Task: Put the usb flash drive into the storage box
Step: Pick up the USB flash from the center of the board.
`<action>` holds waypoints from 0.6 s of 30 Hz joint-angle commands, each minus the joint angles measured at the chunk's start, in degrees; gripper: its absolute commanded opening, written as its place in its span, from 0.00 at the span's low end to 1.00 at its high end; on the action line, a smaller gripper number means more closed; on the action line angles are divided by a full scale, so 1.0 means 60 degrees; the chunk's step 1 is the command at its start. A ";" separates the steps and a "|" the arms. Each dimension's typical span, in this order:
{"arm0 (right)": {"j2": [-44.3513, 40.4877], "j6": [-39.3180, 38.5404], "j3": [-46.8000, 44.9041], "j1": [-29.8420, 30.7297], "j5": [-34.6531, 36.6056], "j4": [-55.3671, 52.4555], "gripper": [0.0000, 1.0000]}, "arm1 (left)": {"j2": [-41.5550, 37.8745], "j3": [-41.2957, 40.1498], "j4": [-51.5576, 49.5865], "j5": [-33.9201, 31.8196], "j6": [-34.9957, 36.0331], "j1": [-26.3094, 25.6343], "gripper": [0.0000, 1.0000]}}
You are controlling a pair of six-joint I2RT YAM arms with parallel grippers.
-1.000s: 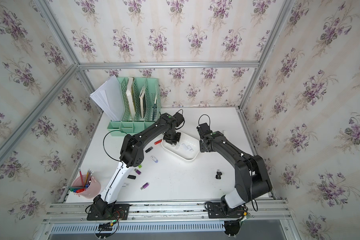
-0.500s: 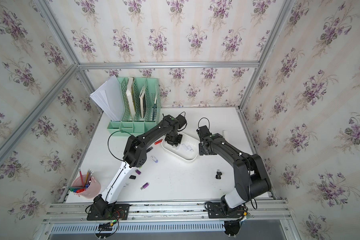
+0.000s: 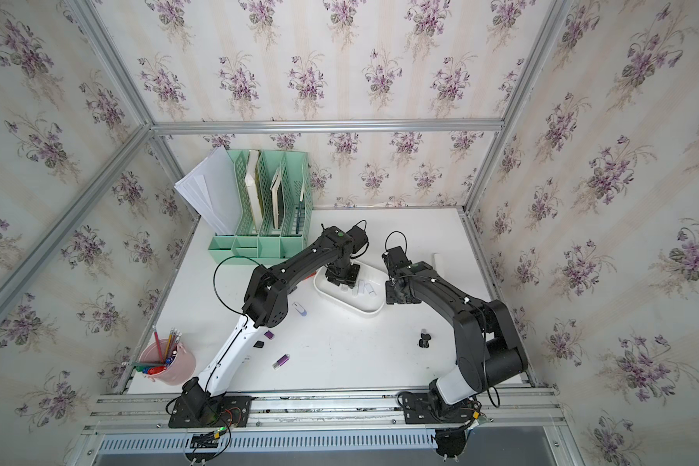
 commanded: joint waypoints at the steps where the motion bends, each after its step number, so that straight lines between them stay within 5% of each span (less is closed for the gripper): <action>1: -0.0183 0.0126 0.0023 -0.0001 0.0021 -0.0012 0.61 | -0.0311 0.0066 -0.0227 -0.0003 -0.0020 0.0089 0.54; 8: -0.0953 0.0156 0.0463 0.0030 0.0014 -0.0394 0.61 | -0.2074 -0.0554 -0.0748 -0.0591 0.0110 0.0622 0.63; 18: -0.1086 0.0134 0.1810 0.2004 -0.0270 -0.0651 0.61 | -0.6340 -0.6921 0.0777 -0.0620 0.0799 0.3115 0.72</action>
